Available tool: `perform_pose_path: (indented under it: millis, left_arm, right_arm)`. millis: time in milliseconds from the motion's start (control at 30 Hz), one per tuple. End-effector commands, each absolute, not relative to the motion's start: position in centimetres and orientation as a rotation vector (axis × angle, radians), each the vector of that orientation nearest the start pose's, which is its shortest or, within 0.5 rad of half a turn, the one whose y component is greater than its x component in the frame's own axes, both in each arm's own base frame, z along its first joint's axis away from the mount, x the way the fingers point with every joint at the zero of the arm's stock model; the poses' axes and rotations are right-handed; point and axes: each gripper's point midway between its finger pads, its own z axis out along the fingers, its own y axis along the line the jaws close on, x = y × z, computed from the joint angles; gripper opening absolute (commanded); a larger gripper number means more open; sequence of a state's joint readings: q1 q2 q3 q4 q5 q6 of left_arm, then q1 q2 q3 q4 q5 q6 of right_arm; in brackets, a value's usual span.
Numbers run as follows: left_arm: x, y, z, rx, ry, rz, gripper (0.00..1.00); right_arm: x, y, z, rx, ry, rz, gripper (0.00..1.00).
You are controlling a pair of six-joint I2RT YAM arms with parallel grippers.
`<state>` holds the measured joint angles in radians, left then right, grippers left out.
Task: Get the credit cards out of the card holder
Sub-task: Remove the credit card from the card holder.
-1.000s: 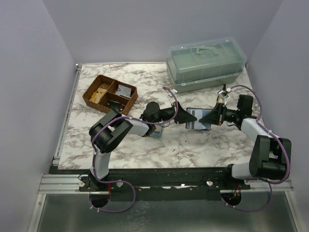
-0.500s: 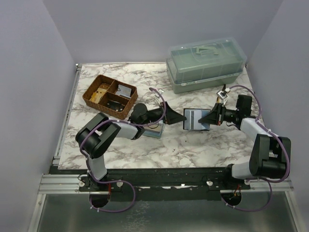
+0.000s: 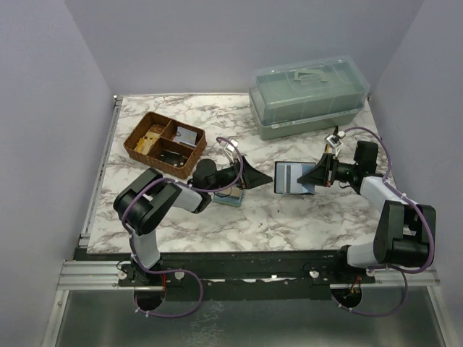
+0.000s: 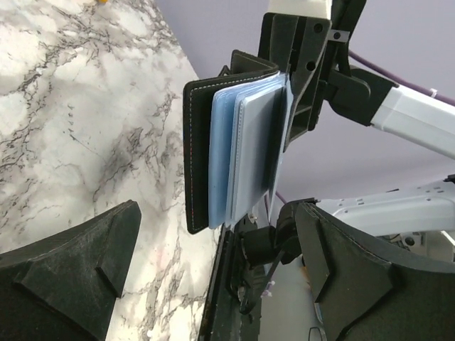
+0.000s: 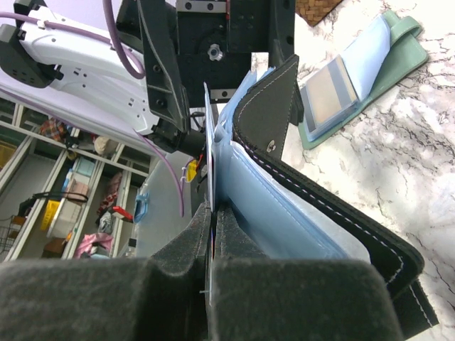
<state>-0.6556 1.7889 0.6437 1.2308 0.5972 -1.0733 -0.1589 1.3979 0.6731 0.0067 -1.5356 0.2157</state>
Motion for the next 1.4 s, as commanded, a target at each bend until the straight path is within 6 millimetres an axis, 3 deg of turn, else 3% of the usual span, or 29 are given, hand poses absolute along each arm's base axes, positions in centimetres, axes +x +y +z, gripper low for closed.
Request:
perform_pose_path:
  millis: [0,267,433,600,1033,1200,1300,1367]
  left_arm:
    - [26.1,-38.4,17.4,0.272,1.765,-1.788,0.99]
    - [25.8,-40.5,17.1,0.303,1.755,-1.886,0.85]
    - [25.7,-40.8,17.3,0.303,1.733,-1.940,0.68]
    - [25.4,-40.9,17.7,0.303,1.703,-1.999,0.45]
    - [24.6,-41.0,19.6,0.338,1.630,-2.068,0.44]
    - [24.6,-41.0,19.4,0.339,1.631,-2.079,0.21]
    - [24.6,-40.7,19.7,0.339,1.616,-2.082,0.00]
    - [24.7,-40.1,20.0,0.326,1.596,-2.087,0.00]
  right_arm:
    - [22.8,13.7,20.2,-0.555,1.745,1.855,0.00]
    - [22.6,13.7,20.5,-0.566,1.735,1.863,0.00]
    - [22.5,13.7,20.5,-0.567,1.734,1.865,0.00]
    - [22.6,13.7,20.4,-0.564,1.735,1.866,0.00]
    - [23.0,13.7,19.9,-0.539,1.756,1.853,0.00]
    - [23.0,13.8,19.9,-0.539,1.758,1.848,0.00]
    - [23.1,13.7,19.8,-0.537,1.759,1.843,0.00]
    - [23.3,13.8,19.8,-0.534,1.764,1.828,0.00]
